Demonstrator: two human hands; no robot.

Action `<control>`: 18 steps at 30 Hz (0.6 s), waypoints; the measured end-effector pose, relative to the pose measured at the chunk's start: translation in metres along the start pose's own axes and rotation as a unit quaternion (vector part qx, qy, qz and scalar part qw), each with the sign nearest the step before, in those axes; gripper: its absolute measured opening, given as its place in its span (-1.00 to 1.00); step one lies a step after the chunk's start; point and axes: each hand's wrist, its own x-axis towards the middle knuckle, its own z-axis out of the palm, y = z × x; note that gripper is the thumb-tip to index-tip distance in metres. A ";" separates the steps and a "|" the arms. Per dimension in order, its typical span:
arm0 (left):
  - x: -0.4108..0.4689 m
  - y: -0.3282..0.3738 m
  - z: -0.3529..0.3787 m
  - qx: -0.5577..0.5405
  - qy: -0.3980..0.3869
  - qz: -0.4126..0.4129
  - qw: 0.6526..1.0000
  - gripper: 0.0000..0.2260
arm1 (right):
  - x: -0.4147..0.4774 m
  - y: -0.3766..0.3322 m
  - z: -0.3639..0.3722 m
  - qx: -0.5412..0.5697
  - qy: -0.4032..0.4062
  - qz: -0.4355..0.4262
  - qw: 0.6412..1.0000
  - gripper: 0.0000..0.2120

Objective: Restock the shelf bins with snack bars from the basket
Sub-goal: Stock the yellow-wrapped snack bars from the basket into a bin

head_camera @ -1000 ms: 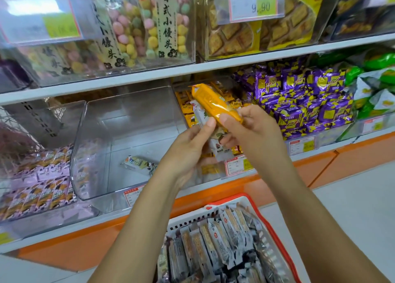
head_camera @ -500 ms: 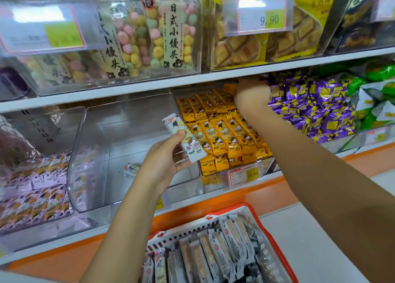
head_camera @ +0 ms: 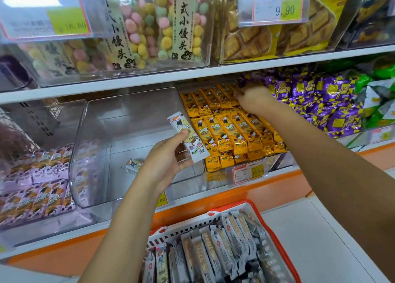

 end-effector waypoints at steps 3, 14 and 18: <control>0.000 -0.001 -0.003 -0.007 0.003 -0.001 1.000 -0.81 | -0.025 -0.002 -0.010 0.094 0.100 -0.094 0.986 -0.67; -0.012 -0.009 -0.013 -0.037 0.019 0.000 0.999 -0.78 | -0.100 0.028 0.035 -0.118 0.059 -0.411 0.902 -0.28; -0.017 -0.007 -0.019 -0.036 0.033 0.010 0.999 -0.83 | -0.096 0.021 0.040 -0.115 0.107 -0.442 0.883 -0.36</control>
